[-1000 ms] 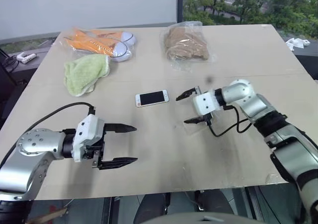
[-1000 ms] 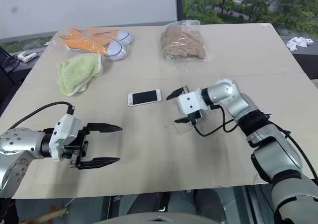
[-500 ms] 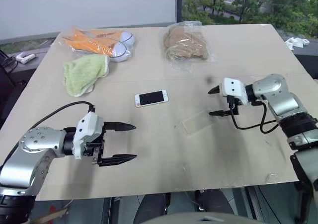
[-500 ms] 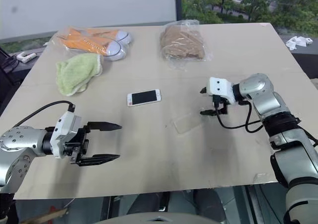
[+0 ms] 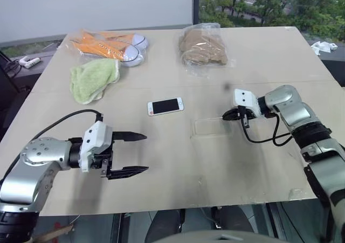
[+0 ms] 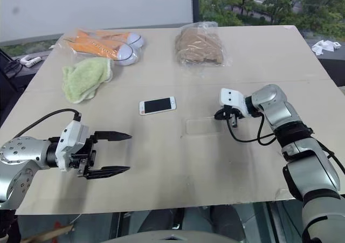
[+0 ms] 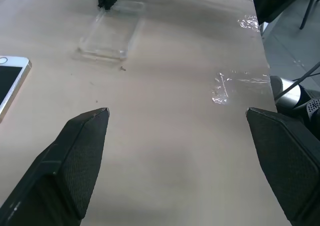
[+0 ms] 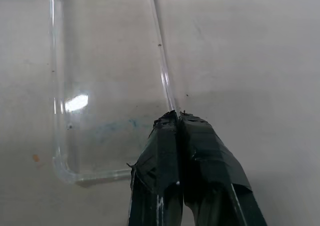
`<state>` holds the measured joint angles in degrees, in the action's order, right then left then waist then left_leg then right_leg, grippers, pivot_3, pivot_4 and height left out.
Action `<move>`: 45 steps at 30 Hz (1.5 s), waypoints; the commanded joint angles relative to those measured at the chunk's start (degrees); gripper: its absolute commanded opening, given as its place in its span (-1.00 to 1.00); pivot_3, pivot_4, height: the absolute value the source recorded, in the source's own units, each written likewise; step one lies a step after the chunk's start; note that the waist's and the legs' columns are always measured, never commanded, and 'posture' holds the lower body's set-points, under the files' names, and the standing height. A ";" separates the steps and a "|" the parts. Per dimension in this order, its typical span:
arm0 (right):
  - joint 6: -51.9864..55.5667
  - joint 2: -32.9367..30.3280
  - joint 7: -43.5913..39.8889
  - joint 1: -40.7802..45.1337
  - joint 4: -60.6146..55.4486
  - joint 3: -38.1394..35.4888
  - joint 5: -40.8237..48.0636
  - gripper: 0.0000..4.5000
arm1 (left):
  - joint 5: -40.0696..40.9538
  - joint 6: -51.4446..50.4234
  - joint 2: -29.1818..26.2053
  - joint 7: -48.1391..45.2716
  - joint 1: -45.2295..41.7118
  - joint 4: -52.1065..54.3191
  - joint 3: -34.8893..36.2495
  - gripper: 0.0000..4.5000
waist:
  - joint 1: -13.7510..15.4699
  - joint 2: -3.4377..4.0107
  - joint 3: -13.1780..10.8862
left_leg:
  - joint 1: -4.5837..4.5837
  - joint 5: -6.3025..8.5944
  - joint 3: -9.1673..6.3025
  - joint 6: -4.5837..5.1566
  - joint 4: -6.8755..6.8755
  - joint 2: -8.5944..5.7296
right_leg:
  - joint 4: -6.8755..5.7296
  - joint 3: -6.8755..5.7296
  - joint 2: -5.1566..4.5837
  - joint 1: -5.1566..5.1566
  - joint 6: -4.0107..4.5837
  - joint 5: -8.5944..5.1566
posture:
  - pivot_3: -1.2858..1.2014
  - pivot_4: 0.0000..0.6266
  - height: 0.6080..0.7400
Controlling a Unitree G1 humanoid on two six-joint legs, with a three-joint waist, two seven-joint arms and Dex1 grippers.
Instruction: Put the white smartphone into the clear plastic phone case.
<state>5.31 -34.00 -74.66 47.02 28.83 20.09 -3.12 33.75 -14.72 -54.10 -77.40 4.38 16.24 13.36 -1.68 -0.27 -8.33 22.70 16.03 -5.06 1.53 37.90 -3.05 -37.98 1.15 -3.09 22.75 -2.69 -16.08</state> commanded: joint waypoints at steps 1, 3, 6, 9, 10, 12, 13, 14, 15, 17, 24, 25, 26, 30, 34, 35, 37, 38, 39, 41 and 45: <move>5.05 -3.03 -1.45 -4.53 -11.62 -1.97 2.23 -0.96 | 0.17 0.80 0.00 0.25 -0.02 0.71 1.65 1.00 | 0.29 0.00 0.00 | 0.00 0.00 -0.02 0.00 0.00 0.00 | 0.00 -0.03 0.00 0.00 0.00 0.00 | 0.03 -0.52 1.00; 8.41 -4.79 -1.57 -7.83 -19.52 -2.88 3.75 -0.96 | 0.14 0.87 -0.06 0.24 0.01 0.58 1.65 1.00 | 0.65 0.00 0.00 | 0.04 0.00 -0.02 0.00 0.01 0.00 | 0.00 -0.03 0.00 0.02 0.00 0.00 | 0.03 -0.52 1.00; 14.48 -6.02 -0.20 -11.96 -29.85 -3.89 5.40 -0.96 | 0.02 0.85 -0.13 0.23 -0.24 0.38 1.39 1.00 | 0.77 0.01 -0.01 | 0.04 0.00 -0.01 0.00 0.03 0.01 | -0.01 -0.01 0.00 0.02 0.00 0.00 | 0.03 -0.52 1.00; 19.03 -6.47 1.60 -14.61 -36.22 -3.84 6.07 -0.96 | -0.06 0.67 -0.08 0.30 -0.77 0.30 0.93 1.00 | 0.79 0.01 -0.01 | 0.04 0.00 0.00 0.00 0.08 0.02 | -0.04 0.01 0.00 0.01 0.00 0.00 | 0.03 -0.52 1.00; 19.58 -6.38 2.21 -15.06 -37.22 -3.88 6.25 -0.96 | -0.10 0.61 -0.02 0.31 -0.95 0.30 0.72 1.00 | 0.81 0.00 0.00 | 0.04 0.00 -0.01 0.00 0.08 0.01 | -0.04 -0.01 0.00 0.00 0.00 0.00 | 0.03 -0.52 1.00; 19.18 -6.28 3.52 -15.38 -37.93 -3.98 6.14 -0.96 | -0.18 0.51 0.11 0.31 -1.34 0.35 0.29 1.00 | 0.87 0.01 0.00 | 0.03 0.01 -0.01 0.01 0.10 0.01 | -0.04 -0.01 0.00 -0.01 0.00 0.00 | 0.03 -0.52 1.00; 18.74 -6.56 3.73 -15.38 -38.03 -3.80 6.00 -0.96 | -0.19 0.43 0.12 0.29 -1.64 0.27 0.10 1.00 | 0.89 0.01 0.00 | 0.03 0.01 -0.01 0.01 0.12 0.01 | -0.04 -0.01 0.00 -0.02 0.00 0.00 | 0.03 -0.52 1.00; 18.79 -6.98 3.78 -15.43 -38.24 -3.67 6.02 -0.96 | -0.23 0.47 0.11 0.17 -1.98 0.00 -0.02 1.00 | 0.88 0.00 0.00 | 0.03 0.01 -0.01 0.01 0.12 0.01 | -0.04 -0.02 0.00 -0.02 0.00 0.00 | 0.03 -0.52 1.00; 18.91 -7.31 3.79 -15.47 -38.41 -3.55 6.10 -0.71 | -0.28 0.49 0.12 0.07 -2.22 -0.21 -0.08 1.00 | 0.91 0.01 0.00 | 0.03 0.01 -0.01 0.01 0.13 0.01 | -0.04 -0.02 0.00 -0.02 0.00 0.00 | 0.03 -0.52 1.00; 19.72 -7.68 4.32 -15.54 -39.01 -3.92 6.58 -0.40 | -0.43 0.92 0.15 -0.45 -2.37 -1.04 0.06 1.00 | 0.91 0.00 0.00 | 0.04 0.01 -0.02 0.01 0.13 0.01 | -0.02 -0.03 0.00 -0.02 0.00 0.00 | 0.03 -0.52 1.00; 23.75 -9.68 4.79 -17.01 -44.73 -9.11 13.07 0.96 | -0.99 1.99 0.97 -0.30 -3.14 -3.91 0.43 1.00 | 0.92 0.01 0.00 | 0.05 0.01 -0.03 0.01 0.13 0.01 | -0.02 -0.03 0.00 -0.02 0.00 0.00 | 0.03 -0.52 1.00; 25.09 -9.99 4.72 -17.70 -46.31 -10.29 14.86 0.96 | -1.85 1.83 1.15 0.79 -4.26 -5.28 0.05 1.00 | 0.93 0.01 -0.01 | 0.05 0.01 -0.03 0.01 0.13 0.01 | -0.03 -0.04 0.00 -0.02 0.00 0.00 | 0.03 -0.52 1.00; 26.34 -10.35 4.46 -18.65 -48.09 -11.70 16.91 0.96 | -3.65 1.51 1.46 2.88 -6.24 -7.46 -0.88 1.00 | 1.20 0.01 -0.01 | 0.05 0.01 -0.03 0.01 0.13 0.01 | -0.02 -0.04 0.00 -0.02 0.00 0.00 | 0.03 -0.52 1.00; 33.70 -11.06 5.61 -23.57 -56.11 -18.15 26.62 0.96 | -12.56 5.45 6.48 8.57 -20.81 -22.31 -7.39 1.00 | 2.18 -0.02 0.01 | 0.05 0.01 -0.18 0.01 0.26 -0.02 | -0.06 -0.22 0.00 -0.08 -0.01 0.01 | 0.03 -0.52 1.00; 37.98 -10.38 10.91 -26.64 -61.37 -21.66 30.88 0.96 | -20.15 14.67 11.42 7.42 -34.95 -39.55 -13.60 1.00 | 2.50 -0.15 0.01 | 0.12 0.01 -0.19 0.03 0.46 -0.11 | -0.12 -0.25 -0.04 -0.11 -0.03 0.02 | 0.03 -0.52 1.00; 38.61 -10.52 12.32 -27.56 -62.46 -22.33 31.19 0.96 | -21.57 16.66 12.21 6.10 -38.32 -43.56 -15.06 1.00 | 2.47 -0.21 0.02 | 0.14 0.01 -0.18 0.03 0.46 -0.12 | -0.12 -0.25 -0.03 -0.10 -0.04 0.02 | 0.03 -0.52 1.00; 39.78 -11.04 14.65 -29.61 -64.56 -23.95 32.06 0.96 | -24.67 21.41 13.59 4.98 -45.01 -52.64 -17.25 1.00 | 2.37 -0.28 -0.01 | 0.18 0.01 -0.18 0.03 0.46 -0.13 | -0.15 -0.27 -0.02 -0.09 -0.04 0.02 | 0.03 -0.52 1.00; 40.48 -11.07 15.85 -30.51 -65.56 -24.80 32.73 0.96 | -26.39 23.90 14.23 4.39 -48.16 -57.55 -18.44 1.00 | 2.34 -0.29 -0.02 | 0.20 0.01 -0.16 0.03 0.45 -0.13 | -0.15 -0.28 -0.01 -0.06 -0.04 0.02 | 0.03 -0.52 1.00; 41.20 -10.99 17.03 -31.30 -66.56 -25.65 33.53 0.96 | -28.27 26.28 14.99 4.19 -51.28 -62.66 -19.59 1.00 | 2.22 -0.30 -0.02 | 0.20 0.01 -0.14 0.03 0.44 -0.14 | -0.15 -0.33 0.00 -0.05 -0.04 0.02 | 0.03 -0.52 1.00; 42.18 -11.04 18.89 -32.20 -67.89 -26.51 34.77 0.96 | -30.53 29.33 16.49 3.92 -56.07 -70.81 -20.75 1.00 | 1.78 -0.32 -0.03 | 0.20 0.01 -0.07 0.04 0.43 -0.15 | -0.17 -0.36 0.00 -0.02 -0.05 0.02 | 0.03 -0.52 1.00; 44.80 -11.71 22.22 -32.92 -70.45 -28.64 37.55 0.96 | -35.83 33.63 19.12 4.06 -63.25 -82.09 -23.49 1.00 | 0.92 -0.39 -0.05 | 0.20 0.01 -0.07 0.06 0.45 -0.18 | -0.22 -0.40 0.01 -0.03 -0.07 0.02 | 0.03 -0.52 1.00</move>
<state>49.21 -44.78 -53.91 14.02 -38.99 -5.87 32.54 0.16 16.41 -35.07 -72.82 -56.83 -62.80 -9.44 -0.76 -0.65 -8.38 22.90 16.04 -5.13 1.59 38.35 -3.24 -38.23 0.76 -3.08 22.72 -2.76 -16.06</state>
